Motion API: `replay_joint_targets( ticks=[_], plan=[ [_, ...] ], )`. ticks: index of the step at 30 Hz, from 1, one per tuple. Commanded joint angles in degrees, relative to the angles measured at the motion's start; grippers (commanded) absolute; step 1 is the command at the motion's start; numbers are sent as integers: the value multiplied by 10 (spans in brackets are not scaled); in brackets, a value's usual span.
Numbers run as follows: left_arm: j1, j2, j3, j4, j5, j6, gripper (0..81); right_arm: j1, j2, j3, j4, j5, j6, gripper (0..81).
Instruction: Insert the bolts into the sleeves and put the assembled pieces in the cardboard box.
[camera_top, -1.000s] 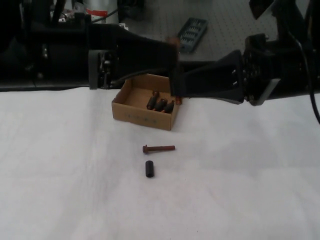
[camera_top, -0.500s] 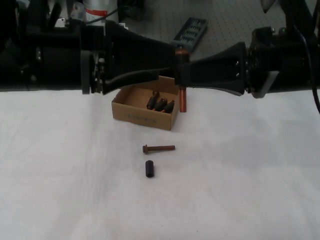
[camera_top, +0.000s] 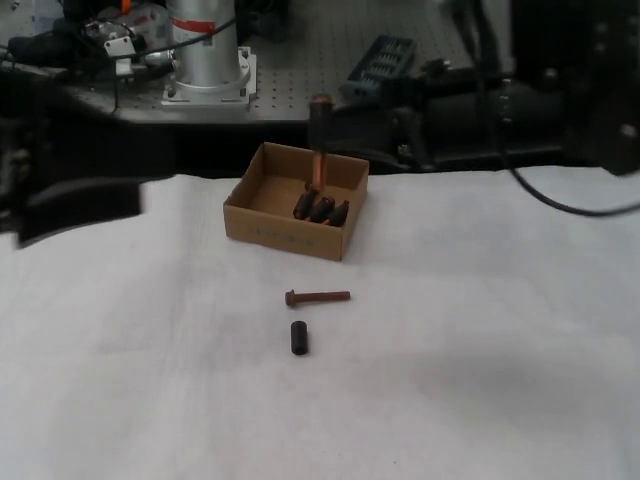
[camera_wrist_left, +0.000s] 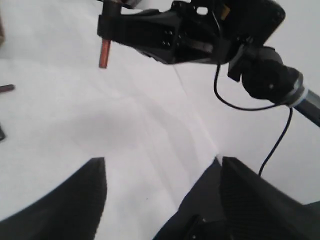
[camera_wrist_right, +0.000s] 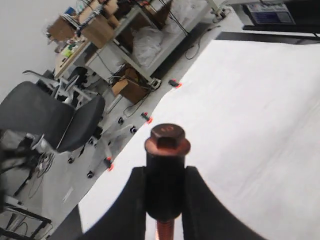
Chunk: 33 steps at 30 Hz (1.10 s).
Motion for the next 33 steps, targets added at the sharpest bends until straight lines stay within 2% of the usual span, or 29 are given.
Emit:
replay_joint_targets(
  ticks=[1, 5, 11, 18, 23, 25, 27, 31, 33],
  plan=[
    [44, -69, -3, 106, -45, 76, 473, -8, 39, -52, 19, 13, -3, 29],
    [91, -125, -3, 188, -88, 125, 473, -20, 149, -174, 65, 42, -5, 29],
    [141, -170, -3, 238, -92, 129, 473, -22, 297, -347, 143, 89, -5, 29],
    [147, -175, -3, 242, -92, 129, 473, -22, 400, -464, 210, 134, -4, 29],
    [147, -175, -3, 242, -92, 129, 473, -24, 404, -473, 224, 148, -16, 27],
    [147, -175, -3, 242, -92, 129, 473, -24, 403, -477, 227, 148, -23, 2],
    [147, -175, -3, 242, -92, 129, 473, -24, 403, -483, 233, 148, -31, 85],
    [147, -175, -3, 242, -92, 129, 473, -24, 403, -497, 247, 165, -31, 340],
    [147, -175, -3, 242, -92, 129, 473, -25, 403, -508, 271, 173, -31, 386]
  ],
)
